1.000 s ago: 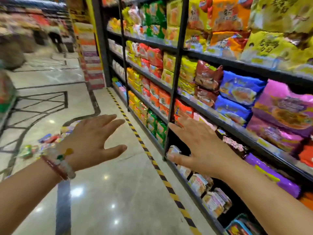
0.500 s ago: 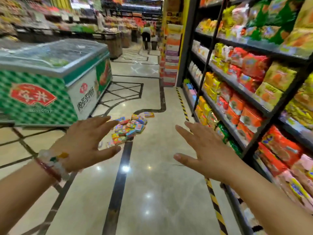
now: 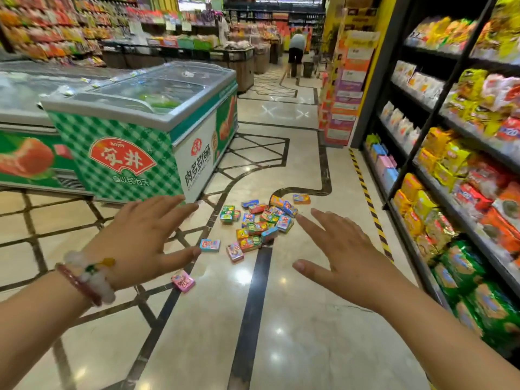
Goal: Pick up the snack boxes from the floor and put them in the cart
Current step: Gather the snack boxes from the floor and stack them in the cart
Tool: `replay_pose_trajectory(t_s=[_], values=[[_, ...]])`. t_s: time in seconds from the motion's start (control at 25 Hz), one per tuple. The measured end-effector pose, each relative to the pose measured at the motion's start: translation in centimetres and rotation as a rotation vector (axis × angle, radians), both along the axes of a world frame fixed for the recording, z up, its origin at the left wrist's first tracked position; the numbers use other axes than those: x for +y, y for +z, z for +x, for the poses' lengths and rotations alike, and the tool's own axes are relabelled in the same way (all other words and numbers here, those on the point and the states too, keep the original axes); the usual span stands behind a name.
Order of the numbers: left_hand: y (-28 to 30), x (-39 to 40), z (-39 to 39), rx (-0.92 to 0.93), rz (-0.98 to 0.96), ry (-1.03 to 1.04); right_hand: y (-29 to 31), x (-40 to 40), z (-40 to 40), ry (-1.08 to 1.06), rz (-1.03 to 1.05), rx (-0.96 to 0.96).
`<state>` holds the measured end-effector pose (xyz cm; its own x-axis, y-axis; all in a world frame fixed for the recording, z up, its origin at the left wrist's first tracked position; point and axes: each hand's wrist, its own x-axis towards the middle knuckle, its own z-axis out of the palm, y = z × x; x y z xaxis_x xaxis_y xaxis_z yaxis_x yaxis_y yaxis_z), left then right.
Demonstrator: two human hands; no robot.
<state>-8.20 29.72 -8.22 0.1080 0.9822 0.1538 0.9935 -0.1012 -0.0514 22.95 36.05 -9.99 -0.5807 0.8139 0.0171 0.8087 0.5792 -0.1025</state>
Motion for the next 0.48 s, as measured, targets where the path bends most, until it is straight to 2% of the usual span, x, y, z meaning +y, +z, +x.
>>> replay_pose_trajectory(t_s=[0.24, 0.48], values=[[-2.0, 7.7, -5.7, -0.041, 0.008, 0.078, -1.8, 10.7, -6.7, 0.097, -0.015, 0.011], [-4.1, 19.4, -11.3, -0.025, -0.025, 0.192, -3.3, 25.1, -13.5, 0.206, -0.014, 0.033]])
